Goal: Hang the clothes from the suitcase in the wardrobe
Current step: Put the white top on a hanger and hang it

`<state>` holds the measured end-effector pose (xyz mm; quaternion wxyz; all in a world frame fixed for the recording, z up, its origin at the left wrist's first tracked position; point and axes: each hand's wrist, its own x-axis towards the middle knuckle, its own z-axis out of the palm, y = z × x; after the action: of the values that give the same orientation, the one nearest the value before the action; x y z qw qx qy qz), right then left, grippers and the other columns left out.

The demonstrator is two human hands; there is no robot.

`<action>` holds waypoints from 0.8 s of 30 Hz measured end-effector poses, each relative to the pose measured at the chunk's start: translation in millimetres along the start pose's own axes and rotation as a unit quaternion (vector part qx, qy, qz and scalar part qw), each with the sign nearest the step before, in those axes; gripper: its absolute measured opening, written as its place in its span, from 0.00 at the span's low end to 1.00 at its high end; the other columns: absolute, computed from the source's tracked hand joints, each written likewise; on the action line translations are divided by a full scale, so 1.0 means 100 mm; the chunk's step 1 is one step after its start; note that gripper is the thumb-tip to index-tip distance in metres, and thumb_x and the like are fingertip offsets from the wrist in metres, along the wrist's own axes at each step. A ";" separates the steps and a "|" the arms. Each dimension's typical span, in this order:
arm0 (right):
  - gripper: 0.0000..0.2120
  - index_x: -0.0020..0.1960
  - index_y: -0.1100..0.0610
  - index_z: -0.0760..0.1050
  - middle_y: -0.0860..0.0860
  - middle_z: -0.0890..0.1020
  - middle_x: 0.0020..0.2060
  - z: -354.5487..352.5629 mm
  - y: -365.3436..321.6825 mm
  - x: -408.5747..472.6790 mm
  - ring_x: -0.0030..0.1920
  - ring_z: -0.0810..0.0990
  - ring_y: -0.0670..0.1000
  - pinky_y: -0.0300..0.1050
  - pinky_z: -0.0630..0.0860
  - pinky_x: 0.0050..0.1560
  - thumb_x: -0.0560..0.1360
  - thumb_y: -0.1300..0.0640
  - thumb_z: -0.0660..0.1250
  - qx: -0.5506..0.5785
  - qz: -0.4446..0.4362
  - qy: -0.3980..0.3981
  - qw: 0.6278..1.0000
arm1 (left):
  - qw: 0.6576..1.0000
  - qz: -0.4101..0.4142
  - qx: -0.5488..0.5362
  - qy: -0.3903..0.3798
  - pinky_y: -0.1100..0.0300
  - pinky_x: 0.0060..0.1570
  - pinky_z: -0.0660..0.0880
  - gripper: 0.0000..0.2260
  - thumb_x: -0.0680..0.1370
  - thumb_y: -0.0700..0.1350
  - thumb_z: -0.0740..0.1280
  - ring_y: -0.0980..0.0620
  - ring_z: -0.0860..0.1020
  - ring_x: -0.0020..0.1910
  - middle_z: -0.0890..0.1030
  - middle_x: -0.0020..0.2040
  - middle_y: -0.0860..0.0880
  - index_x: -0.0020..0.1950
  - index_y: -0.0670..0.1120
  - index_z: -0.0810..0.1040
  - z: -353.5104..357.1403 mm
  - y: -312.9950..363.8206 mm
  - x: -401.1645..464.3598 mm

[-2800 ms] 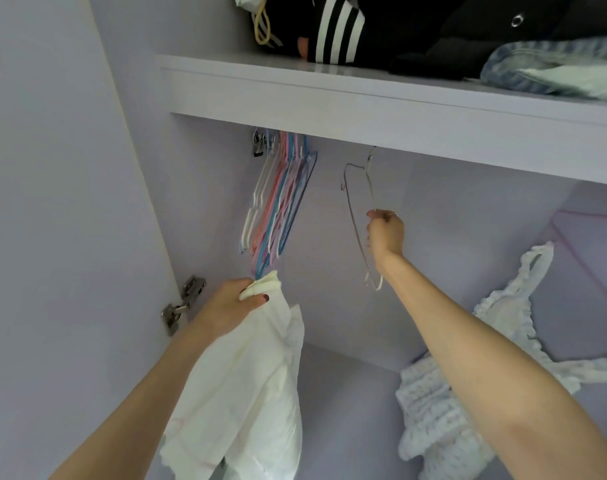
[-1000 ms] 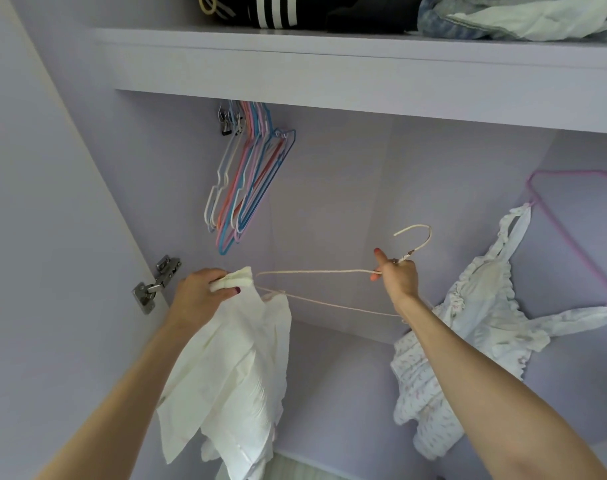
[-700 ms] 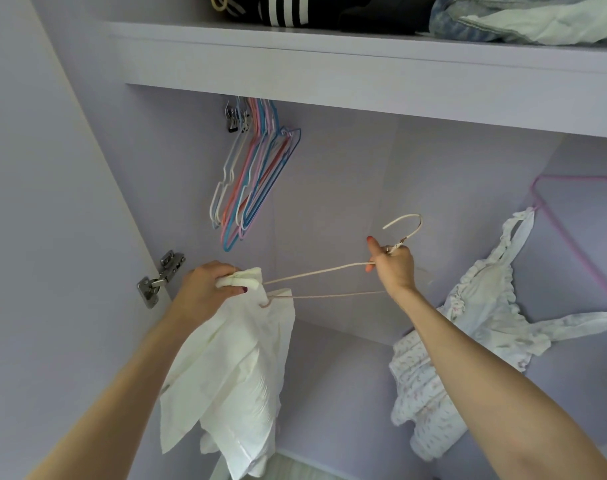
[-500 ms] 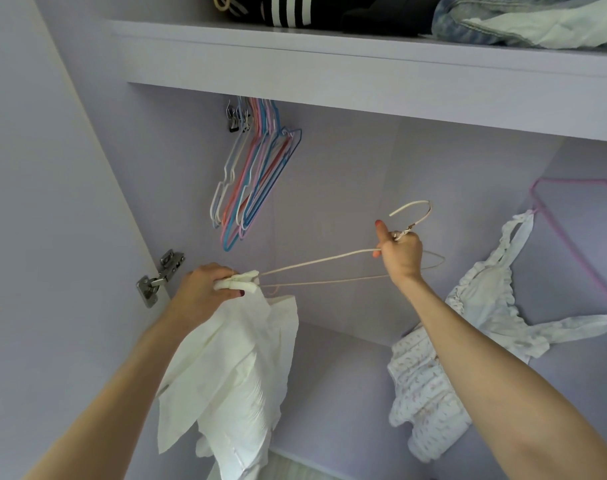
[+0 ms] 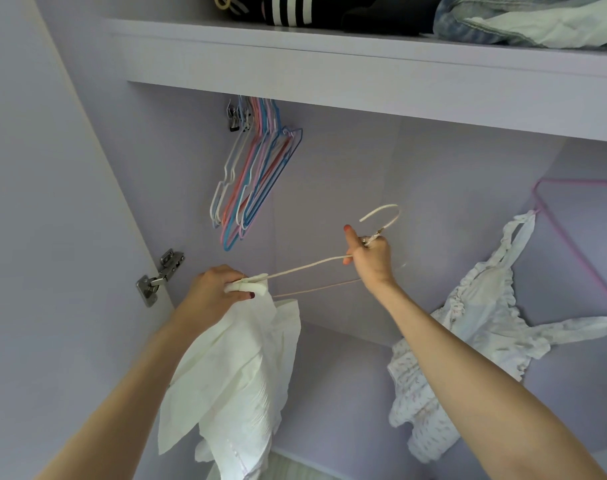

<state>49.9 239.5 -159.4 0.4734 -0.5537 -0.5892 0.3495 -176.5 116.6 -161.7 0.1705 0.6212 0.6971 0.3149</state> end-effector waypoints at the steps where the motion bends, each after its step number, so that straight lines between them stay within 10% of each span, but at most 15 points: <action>1: 0.27 0.25 0.63 0.75 0.43 0.72 0.13 0.05 -0.05 -0.03 0.22 0.73 0.39 0.29 0.66 0.32 0.79 0.50 0.62 -0.012 -0.010 -0.018 1.000 | 1.000 0.006 0.012 -0.006 0.73 0.37 0.65 0.07 0.72 0.38 0.72 0.49 0.74 0.42 0.77 0.43 0.47 0.49 0.39 0.82 0.02 0.02 0.00; 10: 0.26 0.35 0.61 0.77 0.52 0.78 0.32 0.35 -0.43 -0.44 0.38 0.77 0.49 0.41 0.71 0.46 0.80 0.44 0.54 -0.033 -0.063 -0.221 0.973 | 1.000 0.000 -0.003 -0.022 0.62 0.39 0.66 0.13 0.77 0.47 0.66 0.48 0.74 0.44 0.77 0.45 0.47 0.55 0.39 0.77 0.17 0.21 0.01; 17: 0.19 0.29 0.59 0.67 0.48 0.69 0.28 0.25 0.04 -0.38 0.33 0.69 0.51 0.45 0.67 0.38 0.74 0.49 0.57 -0.039 -0.251 0.049 0.966 | 0.994 -0.026 -0.074 0.070 0.54 0.43 0.71 0.16 0.71 0.57 0.59 0.47 0.75 0.41 0.78 0.38 0.50 0.51 0.49 0.77 0.06 0.14 0.02; 20: 0.25 0.29 0.65 0.71 0.59 0.75 0.26 0.25 0.39 -0.49 0.30 0.74 0.59 0.48 0.71 0.35 0.72 0.44 0.54 -0.145 -0.152 -0.076 0.975 | 0.986 -0.029 -0.135 0.095 0.58 0.34 0.65 0.11 0.68 0.63 0.61 0.53 0.67 0.31 0.71 0.27 0.56 0.34 0.57 0.73 0.01 0.20 0.02; 24: 0.18 0.65 0.57 0.72 0.55 0.77 0.62 0.32 0.61 -0.47 0.61 0.75 0.55 0.43 0.70 0.61 0.76 0.60 0.60 -0.243 -0.033 -0.268 0.932 | 0.980 -0.047 -0.161 0.103 0.59 0.31 0.60 0.18 0.67 0.66 0.61 0.55 0.62 0.28 0.65 0.23 0.55 0.26 0.54 0.68 -0.06 0.31 0.02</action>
<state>36.1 205.6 -234.0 0.1602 -0.5178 -0.7791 0.3149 -156.8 118.1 -136.4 0.2106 0.5165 0.6793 0.4769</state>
